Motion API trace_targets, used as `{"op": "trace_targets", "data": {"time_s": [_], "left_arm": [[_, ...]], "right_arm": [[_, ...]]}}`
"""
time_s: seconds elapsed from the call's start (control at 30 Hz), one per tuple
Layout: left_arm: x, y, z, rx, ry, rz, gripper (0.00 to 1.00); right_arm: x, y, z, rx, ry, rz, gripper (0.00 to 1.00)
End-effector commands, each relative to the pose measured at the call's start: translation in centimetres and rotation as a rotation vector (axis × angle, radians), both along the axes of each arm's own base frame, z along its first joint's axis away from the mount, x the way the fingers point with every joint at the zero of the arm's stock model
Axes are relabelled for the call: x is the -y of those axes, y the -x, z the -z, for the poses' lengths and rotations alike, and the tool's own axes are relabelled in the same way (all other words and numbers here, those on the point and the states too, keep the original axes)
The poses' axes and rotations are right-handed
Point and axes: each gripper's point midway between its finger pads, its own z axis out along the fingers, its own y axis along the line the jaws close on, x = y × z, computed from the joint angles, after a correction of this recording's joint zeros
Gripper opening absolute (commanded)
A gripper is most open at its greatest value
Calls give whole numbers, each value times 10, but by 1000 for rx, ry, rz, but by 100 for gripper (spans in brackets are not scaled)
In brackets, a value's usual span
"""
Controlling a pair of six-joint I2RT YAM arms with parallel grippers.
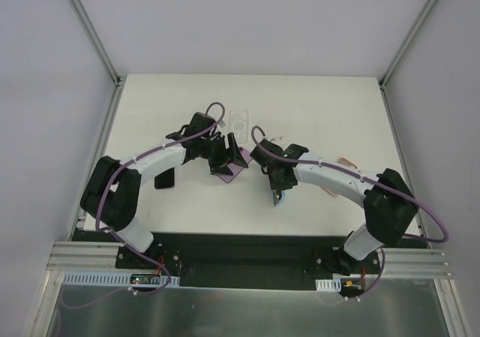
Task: Take the phone out of the phone case
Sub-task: Remove the phone case from the phone.
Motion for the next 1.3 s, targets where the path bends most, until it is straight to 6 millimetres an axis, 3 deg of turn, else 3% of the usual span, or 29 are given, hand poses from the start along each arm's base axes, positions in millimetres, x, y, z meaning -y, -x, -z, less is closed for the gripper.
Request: {"op": "trace_targets", "data": {"time_s": [0.0,0.2,0.67,1.13,1.27], "left_arm": [[-19,1,-29,84,53,-3,68],[-30,4,-35,97,65,-11,68],[-29,3,-34,90,69,-4,68],[-28,2,-31,80,61,0,67],[-29,2,-30,79,57,-4,68]], "right_arm": [[-11,-8,-7,35,47,-8,1],[-20,-3,8,2,34,-9,2],[-25,-2,34,-8,8,0,11],[-37,3,65,-50,-40,-3,10],[-45,4,65,-48,-94,-6,9]]}}
